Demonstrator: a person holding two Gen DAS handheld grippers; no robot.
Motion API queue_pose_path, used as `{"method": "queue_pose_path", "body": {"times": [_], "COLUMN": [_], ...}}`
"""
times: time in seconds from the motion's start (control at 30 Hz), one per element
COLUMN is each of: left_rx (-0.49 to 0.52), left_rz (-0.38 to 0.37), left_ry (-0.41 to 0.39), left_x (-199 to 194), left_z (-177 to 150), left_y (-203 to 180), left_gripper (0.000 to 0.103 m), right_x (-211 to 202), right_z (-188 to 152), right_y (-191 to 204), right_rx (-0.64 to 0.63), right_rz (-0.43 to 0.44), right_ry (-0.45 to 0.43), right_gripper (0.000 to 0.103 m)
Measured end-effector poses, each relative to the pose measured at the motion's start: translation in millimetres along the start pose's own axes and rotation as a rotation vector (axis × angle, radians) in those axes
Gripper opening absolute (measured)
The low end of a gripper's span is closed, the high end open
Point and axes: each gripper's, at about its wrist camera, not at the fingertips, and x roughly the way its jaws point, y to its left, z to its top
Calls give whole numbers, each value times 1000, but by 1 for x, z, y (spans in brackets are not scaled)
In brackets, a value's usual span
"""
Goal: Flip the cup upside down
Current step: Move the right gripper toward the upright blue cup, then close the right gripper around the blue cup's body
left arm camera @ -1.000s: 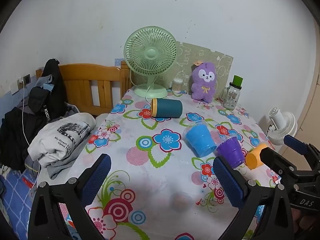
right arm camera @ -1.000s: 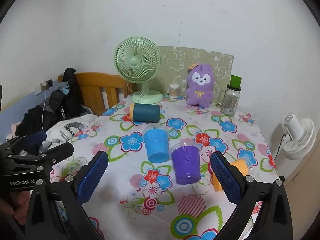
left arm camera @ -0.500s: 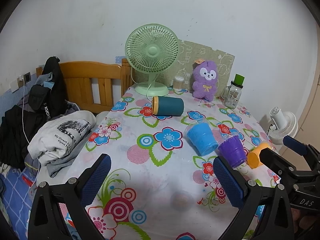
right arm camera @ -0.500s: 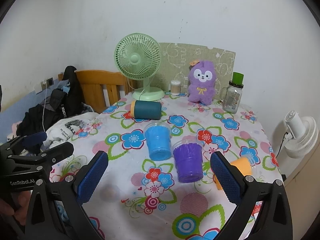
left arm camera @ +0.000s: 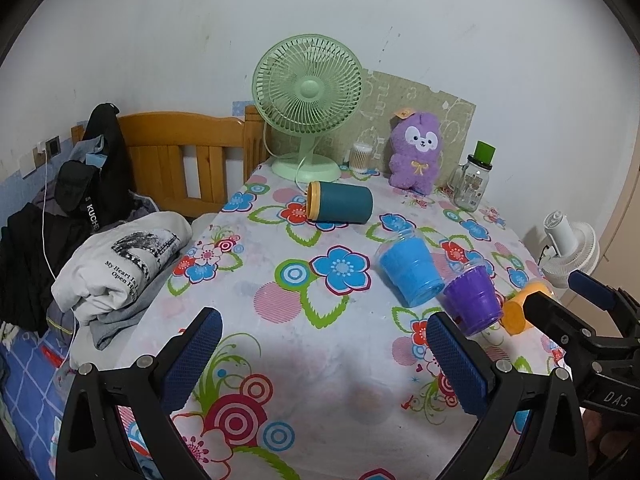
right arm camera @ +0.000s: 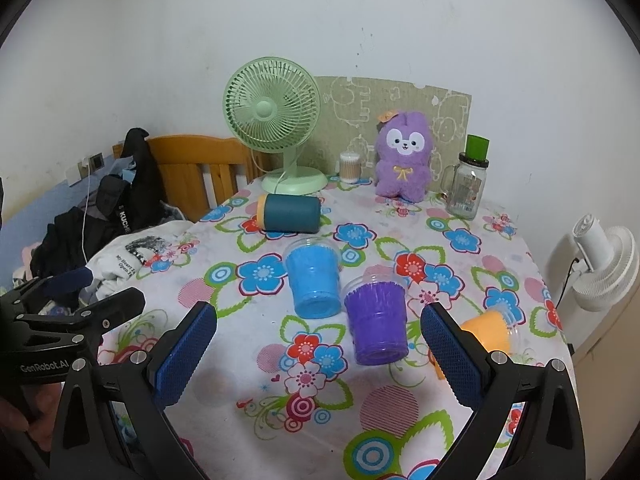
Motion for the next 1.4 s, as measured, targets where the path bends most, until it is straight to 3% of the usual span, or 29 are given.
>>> {"method": "queue_pose_path", "body": {"times": [0.5,0.97,1.33,1.4], "left_rx": [-4,24,36,37], "left_rz": [2,28,32,31], "left_ry": [36,128,171,174], "left_x": [11,69,111,115], "left_z": [-3,-3,5,5], "left_y": [2,7,7,7], "left_gripper": [103,103,103,103], "right_x": [20,114,157,162], "right_z": [-3,7,15,17], "right_y": [0,2,14,19], "right_rx": [-11,-61,-183,-221], "right_rz": [23,74,35,11], "right_ry": [47,210,219,221], "right_gripper": [103,103,102,97]}}
